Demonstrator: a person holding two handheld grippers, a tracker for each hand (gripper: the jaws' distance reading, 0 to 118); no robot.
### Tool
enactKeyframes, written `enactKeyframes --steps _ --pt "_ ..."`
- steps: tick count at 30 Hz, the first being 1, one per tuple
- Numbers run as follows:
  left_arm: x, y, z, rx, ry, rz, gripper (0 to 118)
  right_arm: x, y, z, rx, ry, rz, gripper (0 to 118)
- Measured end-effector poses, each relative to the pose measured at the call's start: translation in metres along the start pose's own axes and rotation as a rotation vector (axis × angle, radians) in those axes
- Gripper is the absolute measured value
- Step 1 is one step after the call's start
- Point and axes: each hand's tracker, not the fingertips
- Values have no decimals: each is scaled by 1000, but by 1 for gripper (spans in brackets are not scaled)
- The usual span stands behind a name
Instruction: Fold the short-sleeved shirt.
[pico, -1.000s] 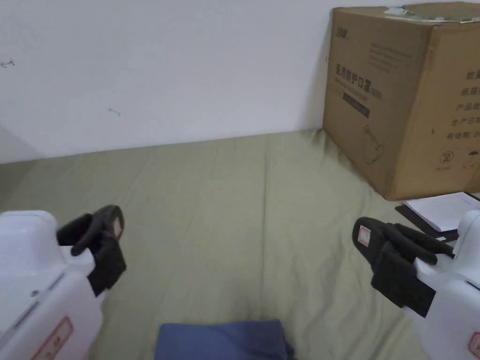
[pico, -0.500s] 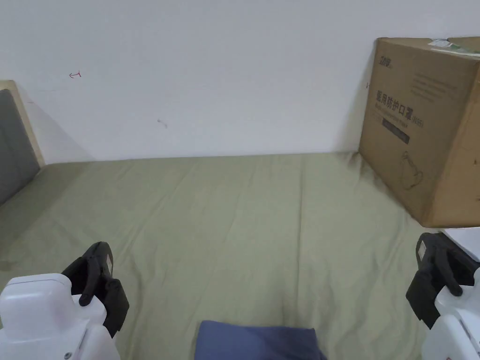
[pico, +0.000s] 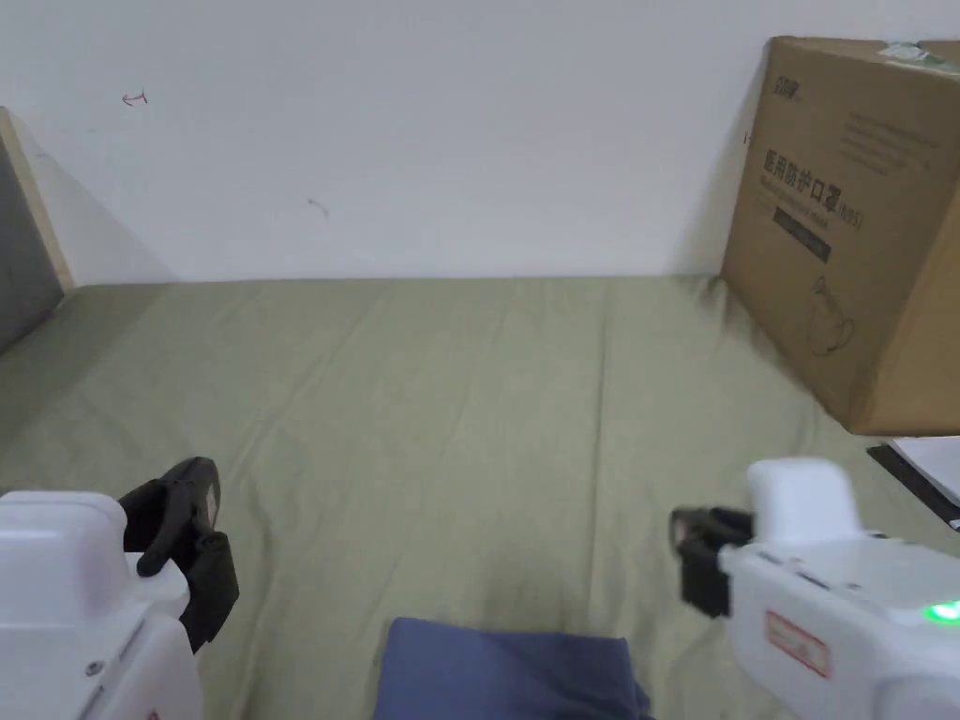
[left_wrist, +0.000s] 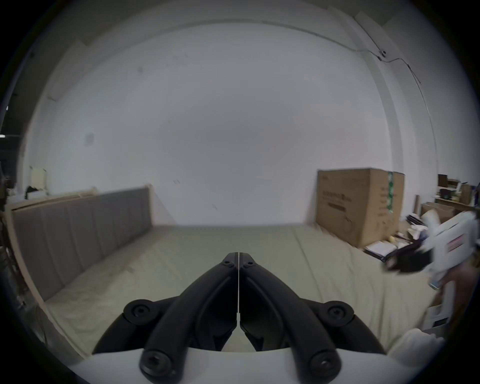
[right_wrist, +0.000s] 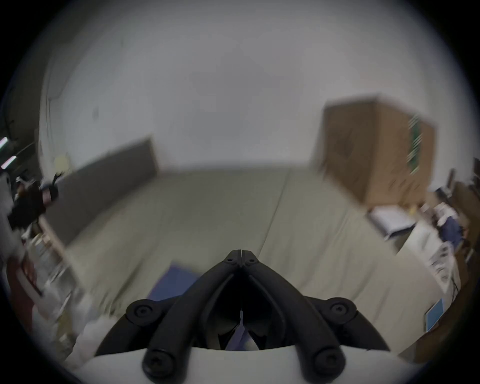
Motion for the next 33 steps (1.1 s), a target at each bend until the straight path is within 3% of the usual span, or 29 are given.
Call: enactKeyframes --steps 3,5,7,10,13,14,17,18,22,25,27,32,33 --pt "-18 -6 -30 -174 -133 59 0 2 -29 -66 -286 60 -25 0" --pt "-37 -16 -61 -341 -285 129 0 0 -51 -99 -405 -9 -2 0" --pt "-55 -33 -96 -535 -346 256 0 1 -71 -124 -517 -32 -3 0" --pt "-88 -77 -145 -732 -469 521 0 4 -91 -142 -534 -26 -12 0" --pt "-103 -122 -176 -844 -531 656 5 8 -87 -145 -522 -19 -27 0" --pt "-107 -135 -183 -870 -566 714 16 8 -87 -142 -525 -18 -34 0" --pt "-104 -172 -201 -960 -714 815 103 11 -91 -140 -513 -8 -39 0" --pt "-101 -183 -207 -987 -764 838 118 10 -91 -138 -508 -6 -41 0" --pt "-81 -217 -234 -1111 -800 961 118 7 -90 -139 -511 -14 -63 0" --pt "-77 -241 -262 -1068 -1003 1051 118 5 -90 -140 -518 -18 -35 0" --pt "-46 -242 -263 -1123 -1042 1091 118 4 -91 -140 -514 -13 -11 0" --pt "-20 -238 -254 -1122 -968 931 118 10 -92 -138 -500 8 -56 0" --pt "-23 -234 -251 -1122 -937 913 112 12 -93 -137 -498 14 -69 0"
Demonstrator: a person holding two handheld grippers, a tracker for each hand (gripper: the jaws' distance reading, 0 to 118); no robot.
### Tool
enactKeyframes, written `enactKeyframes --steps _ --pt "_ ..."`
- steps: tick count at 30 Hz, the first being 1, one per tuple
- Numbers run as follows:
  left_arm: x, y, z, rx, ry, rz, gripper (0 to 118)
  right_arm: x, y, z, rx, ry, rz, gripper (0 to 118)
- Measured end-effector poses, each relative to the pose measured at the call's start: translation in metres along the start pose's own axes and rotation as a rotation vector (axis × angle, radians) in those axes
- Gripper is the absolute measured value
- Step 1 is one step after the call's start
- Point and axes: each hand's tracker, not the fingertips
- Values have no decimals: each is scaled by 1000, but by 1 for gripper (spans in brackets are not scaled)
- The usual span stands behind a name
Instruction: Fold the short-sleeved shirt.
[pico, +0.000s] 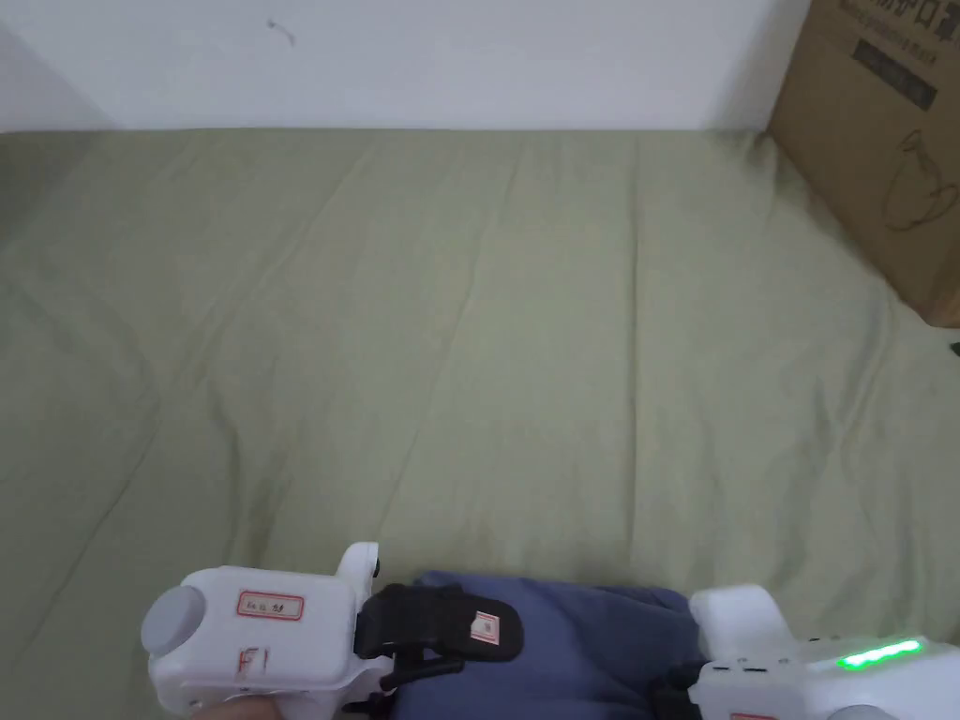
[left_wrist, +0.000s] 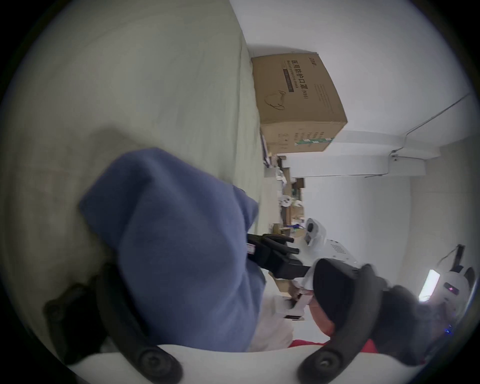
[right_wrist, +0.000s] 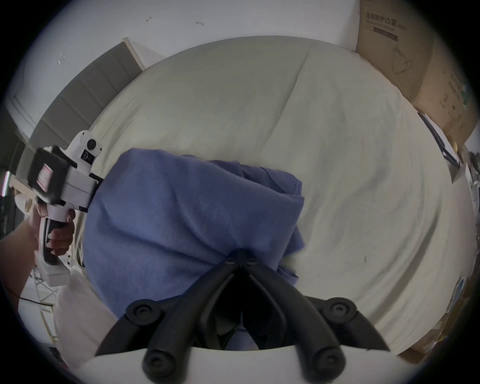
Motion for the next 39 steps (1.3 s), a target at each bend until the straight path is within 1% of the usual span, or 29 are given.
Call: enactKeyframes --steps 1,2,3,4,5,6,7,9,11,12,14,19,21,22,23,25,27,28,29,30,31,32,33,35,36,37,38,39 --pt "2 -2 5 25 61 -16 95 3 0 1 2 8 -8 0" --pt "2 -3 15 61 157 -35 53 4 0 1 3 13 -11 0" --pt "1 -4 16 80 284 -63 16 5 -1 2 5 18 -16 0" --pt "0 -8 16 80 271 -61 16 5 -1 4 27 85 -43 0" --pt "-1 -9 18 79 145 -7 16 5 1 8 31 60 -49 0" --pt "7 -13 22 86 110 11 16 4 2 10 31 41 -51 0" --pt "15 -15 26 91 140 -40 16 3 2 14 44 47 -59 0" --pt "31 -18 43 92 135 -118 16 -1 2 27 103 75 -79 0" --pt "43 -18 79 95 142 -114 16 -8 3 37 113 71 -71 0" --pt "46 -17 103 102 177 -125 16 -13 4 42 119 67 -62 0" --pt "52 -14 162 130 345 -172 16 -24 6 51 130 62 -35 0" --pt "45 -14 316 237 709 -118 16 -52 12 60 141 67 16 0" --pt "42 -15 365 241 851 -100 16 -64 15 60 135 72 24 0" --pt "47 -17 382 227 935 -87 16 -71 17 59 129 79 31 0" --pt "46 -18 398 205 1043 -108 16 -76 19 57 126 86 42 0" --pt "37 -20 427 212 1216 -78 17 -87 23 53 128 95 78 0" --pt "32 -20 447 254 1379 -37 17 -96 27 48 129 75 96 0" --pt "33 -23 451 265 1464 -57 18 -99 28 46 128 70 97 0" --pt "33 -26 454 297 1518 -59 25 -100 30 44 129 71 95 0" --pt "31 -27 461 332 1574 -39 50 -101 30 43 129 75 90 0" --pt "30 -31 465 358 1597 -21 79 -102 31 42 129 84 81 0" --pt "32 -33 467 377 1631 20 105 -103 31 42 129 91 76 0" --pt "35 -37 468 411 1615 18 118 -102 31 43 128 95 76 0" --pt "41 -43 470 503 1534 -24 117 -102 31 44 128 94 84 0" --pt "45 -46 462 548 1508 -21 117 -102 30 46 134 89 89 0" --pt "51 -50 448 598 1442 -43 117 -100 29 50 140 86 90 0" --pt "54 -52 436 618 1322 -77 117 -99 28 53 145 85 90 0" --pt "61 -54 416 611 1207 -98 114 -97 28 57 151 87 85 0"
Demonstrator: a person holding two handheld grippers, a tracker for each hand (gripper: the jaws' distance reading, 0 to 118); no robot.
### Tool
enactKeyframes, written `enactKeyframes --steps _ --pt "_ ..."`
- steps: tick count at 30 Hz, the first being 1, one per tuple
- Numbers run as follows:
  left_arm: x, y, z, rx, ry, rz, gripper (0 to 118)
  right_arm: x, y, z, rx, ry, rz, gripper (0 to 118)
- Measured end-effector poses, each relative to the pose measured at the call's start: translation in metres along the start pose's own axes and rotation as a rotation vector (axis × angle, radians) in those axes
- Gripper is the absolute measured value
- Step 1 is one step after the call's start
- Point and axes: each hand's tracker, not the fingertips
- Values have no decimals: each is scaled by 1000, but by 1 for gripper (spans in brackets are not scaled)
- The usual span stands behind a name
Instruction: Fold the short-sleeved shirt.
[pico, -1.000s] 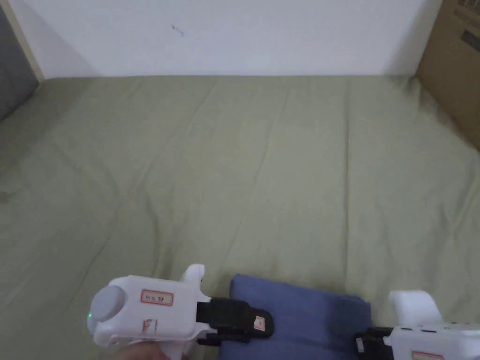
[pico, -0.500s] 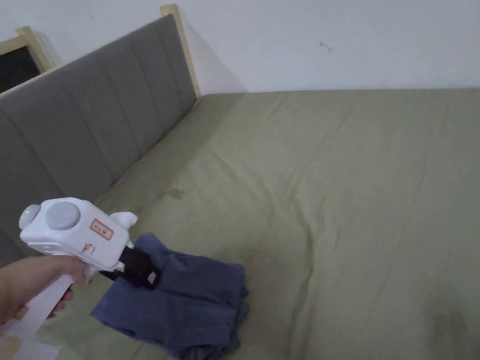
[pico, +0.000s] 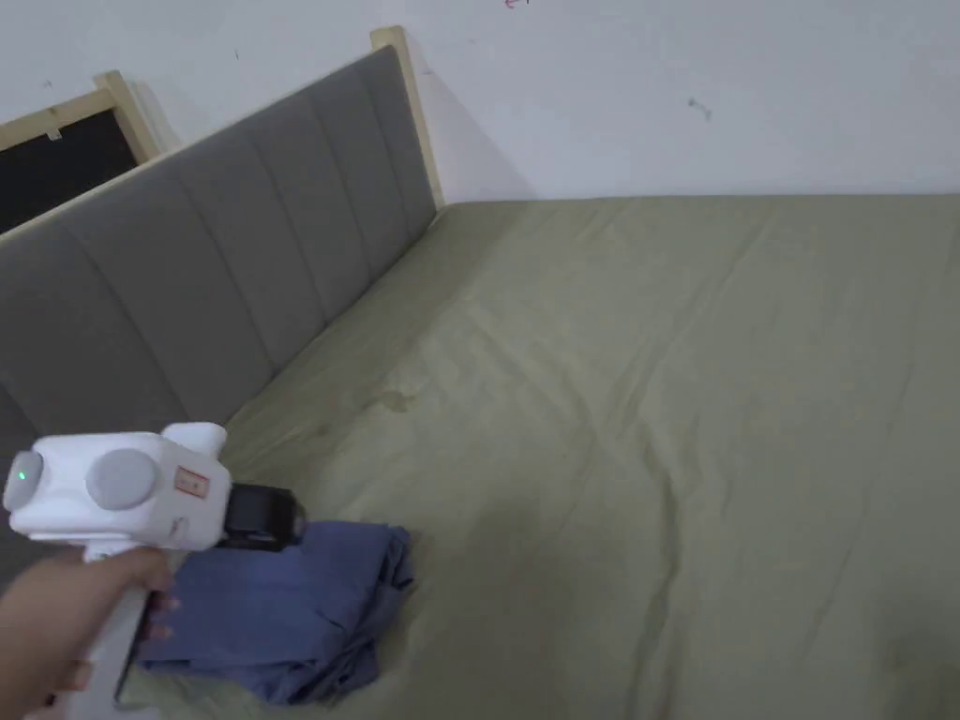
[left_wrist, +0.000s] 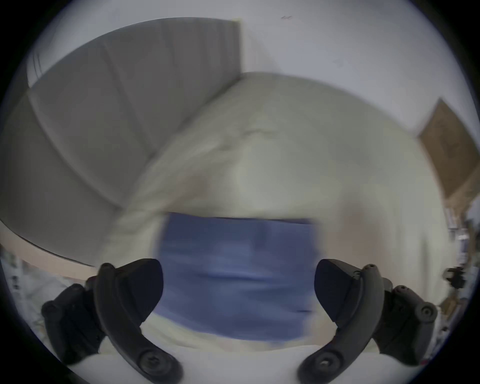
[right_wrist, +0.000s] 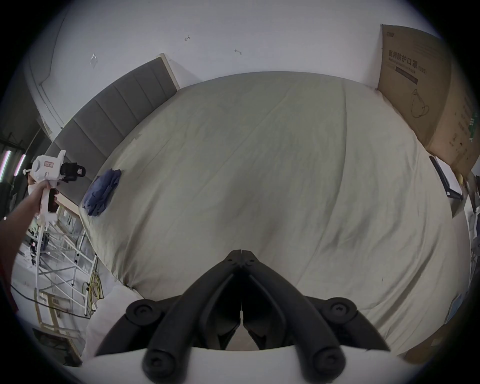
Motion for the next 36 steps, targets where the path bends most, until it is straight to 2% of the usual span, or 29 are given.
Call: enactKeyframes --steps 1,2,3,5,6,8,10,12,14,15,19,22,24,27,30,31,33,34,35,36 --pt "26 -11 4 17 -79 -4 105 1 0 5 10 3 -9 0" --pt "55 -23 9 81 -119 -29 86 3 -1 11 20 7 -17 0" --pt "84 -35 13 129 -162 -55 53 5 -1 18 29 9 -21 0" --pt "144 -57 25 175 -271 -105 7 6 -1 32 52 3 -21 0" --pt "170 -70 33 207 -352 -113 0 9 -1 41 67 -3 -18 0" --pt "211 -88 47 244 -550 -129 0 11 -1 59 99 -17 -22 0" --pt "252 -104 71 312 -614 -153 0 14 -2 82 152 -19 -47 0" --pt "284 -121 97 423 -582 -180 0 15 -3 108 242 4 -59 0" --pt "301 -133 126 551 -548 -187 0 17 -4 137 387 -9 -35 0" --pt "311 -142 140 623 -519 -188 0 16 -5 152 469 -36 -14 0" --pt "330 -168 185 914 -381 -211 0 8 -26 199 877 -248 75 0" --pt "336 -179 200 1010 -269 -202 0 10 -44 213 1049 -293 69 0" --pt "340 -184 203 1026 -252 -175 0 13 -53 214 1098 -264 62 0" --pt "345 -194 203 1051 -243 -160 0 11 -58 206 1067 -384 116 0" --pt "350 -208 201 1109 -187 -178 0 13 -63 199 1069 -384 121 0" --pt "353 -212 201 1104 -184 -179 0 16 -62 197 1042 -390 92 0" --pt "357 -216 201 1071 -185 -175 0 26 -50 194 854 -332 -42 0" --pt "358 -217 202 1041 -195 -174 1 30 -45 192 787 -336 -72 0" --pt "358 -216 202 1028 -195 -176 2 33 -48 191 807 -344 -81 0" --pt "358 -218 202 1027 -195 -177 10 33 -54 193 866 -370 -65 5"
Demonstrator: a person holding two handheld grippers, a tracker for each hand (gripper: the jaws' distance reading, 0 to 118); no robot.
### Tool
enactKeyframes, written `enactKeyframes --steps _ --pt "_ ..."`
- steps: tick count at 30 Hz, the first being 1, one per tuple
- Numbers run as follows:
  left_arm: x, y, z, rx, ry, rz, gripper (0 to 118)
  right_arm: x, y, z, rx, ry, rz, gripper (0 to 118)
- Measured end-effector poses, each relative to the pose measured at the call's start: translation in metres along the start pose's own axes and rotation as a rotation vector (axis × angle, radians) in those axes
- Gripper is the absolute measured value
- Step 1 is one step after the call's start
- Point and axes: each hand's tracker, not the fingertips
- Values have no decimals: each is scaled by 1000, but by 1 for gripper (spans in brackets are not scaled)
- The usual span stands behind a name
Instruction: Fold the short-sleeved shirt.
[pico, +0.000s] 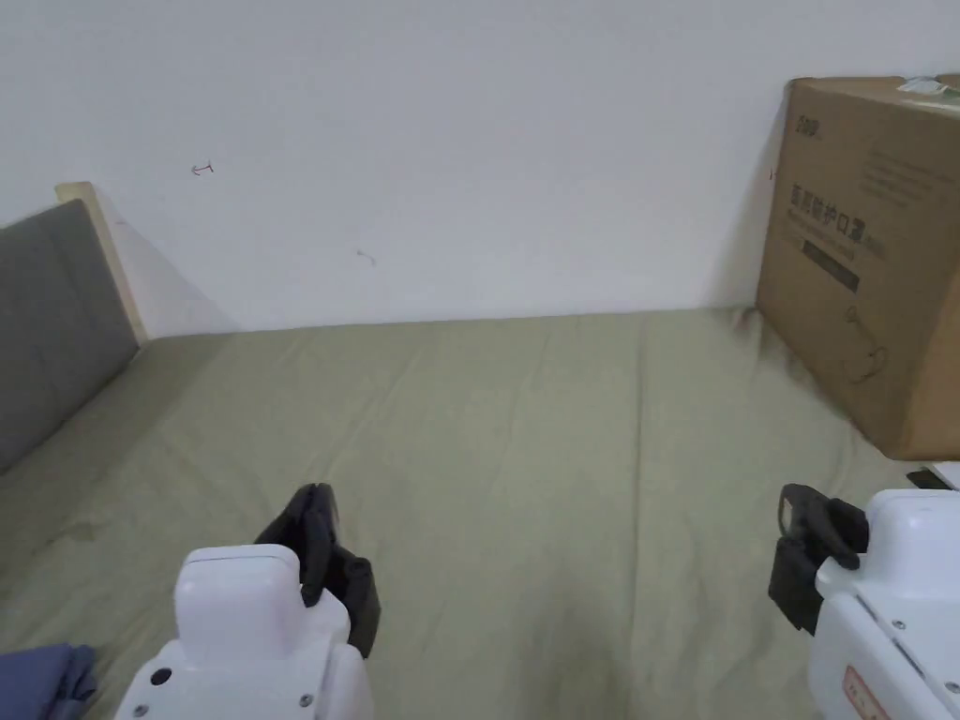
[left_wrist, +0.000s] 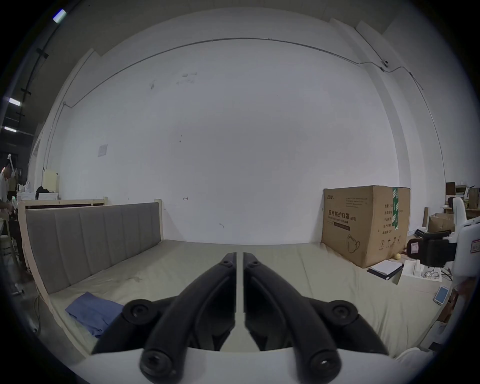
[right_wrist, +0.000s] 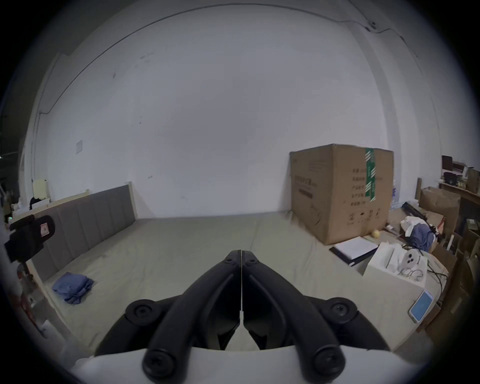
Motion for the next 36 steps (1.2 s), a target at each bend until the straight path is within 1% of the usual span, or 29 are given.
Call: enactKeyframes --steps 1,2,3,4,5,6,7,19,23,26,30,36 --pt "0 0 2 2 1 -3 25 1 0 5 51 -19 17 19" --pt "0 0 4 5 0 -5 50 1 2 7 62 -17 28 44" --pt "-2 2 4 8 -3 -5 92 1 4 7 50 -9 28 91" --pt "-3 3 3 0 -14 -2 115 2 6 6 37 0 30 114" --pt "-4 4 1 -11 -17 1 117 2 7 5 21 9 30 117" --pt "-4 4 3 -11 -14 3 118 0 9 7 -21 43 23 118" --pt "-6 4 2 11 -7 4 118 0 9 10 40 41 26 118" --pt "-4 5 3 -4 -7 -33 118 -2 9 21 102 27 36 118" --pt "-10 8 3 -17 -53 30 118 -2 12 25 114 42 25 118" --pt "-13 10 1 -22 -66 66 118 -4 14 27 122 33 30 118" --pt "-18 11 -3 -49 -112 92 118 -9 16 26 122 34 49 118" --pt "-25 10 -8 -59 -120 87 118 -16 17 24 130 44 53 118"
